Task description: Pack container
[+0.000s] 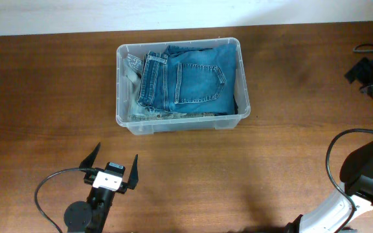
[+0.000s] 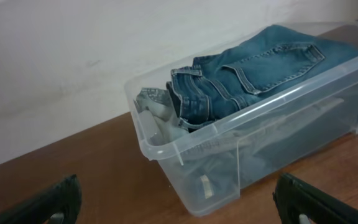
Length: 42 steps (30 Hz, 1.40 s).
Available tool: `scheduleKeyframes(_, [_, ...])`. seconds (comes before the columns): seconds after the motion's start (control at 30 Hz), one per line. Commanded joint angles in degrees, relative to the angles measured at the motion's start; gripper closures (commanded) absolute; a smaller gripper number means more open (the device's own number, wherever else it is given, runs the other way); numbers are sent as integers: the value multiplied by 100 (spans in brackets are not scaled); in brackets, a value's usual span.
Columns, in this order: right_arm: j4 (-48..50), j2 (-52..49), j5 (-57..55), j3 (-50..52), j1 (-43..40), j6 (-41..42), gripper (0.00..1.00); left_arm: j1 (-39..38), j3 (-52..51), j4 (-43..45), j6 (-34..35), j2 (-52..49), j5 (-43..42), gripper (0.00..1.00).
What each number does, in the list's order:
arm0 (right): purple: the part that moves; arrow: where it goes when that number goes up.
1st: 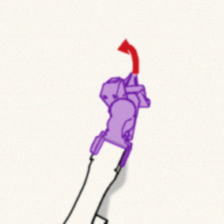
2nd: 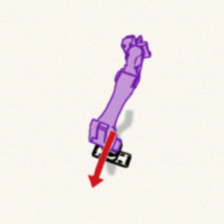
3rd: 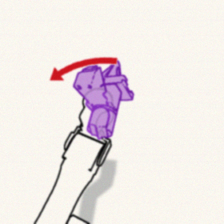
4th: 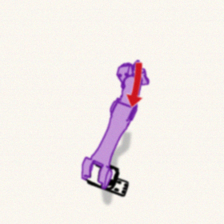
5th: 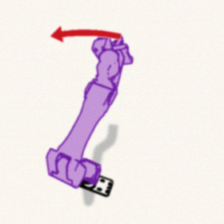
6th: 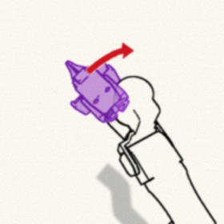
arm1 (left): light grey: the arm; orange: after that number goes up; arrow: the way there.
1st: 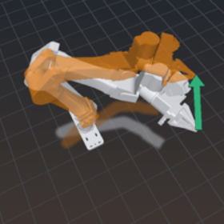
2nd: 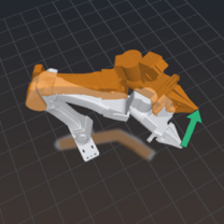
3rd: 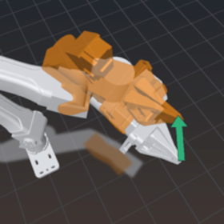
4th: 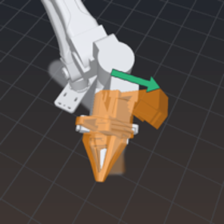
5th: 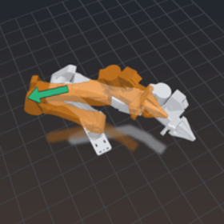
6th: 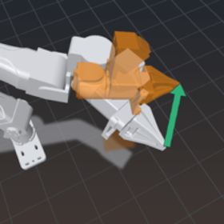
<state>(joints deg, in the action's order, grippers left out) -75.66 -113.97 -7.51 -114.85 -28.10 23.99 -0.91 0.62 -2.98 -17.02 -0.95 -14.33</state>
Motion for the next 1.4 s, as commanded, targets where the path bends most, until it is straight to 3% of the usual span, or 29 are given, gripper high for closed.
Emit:
scheduleKeyframes(0.0, [0, -52, -70, 20, -4, 31, 2, 33, -9, -50, -63, 17, 15, 1])
scheduleKeyframes(1.37, [-2, 76, -70, 20, 66, 31, 2, 33, -9, -50, -63, 17, 15, 1])
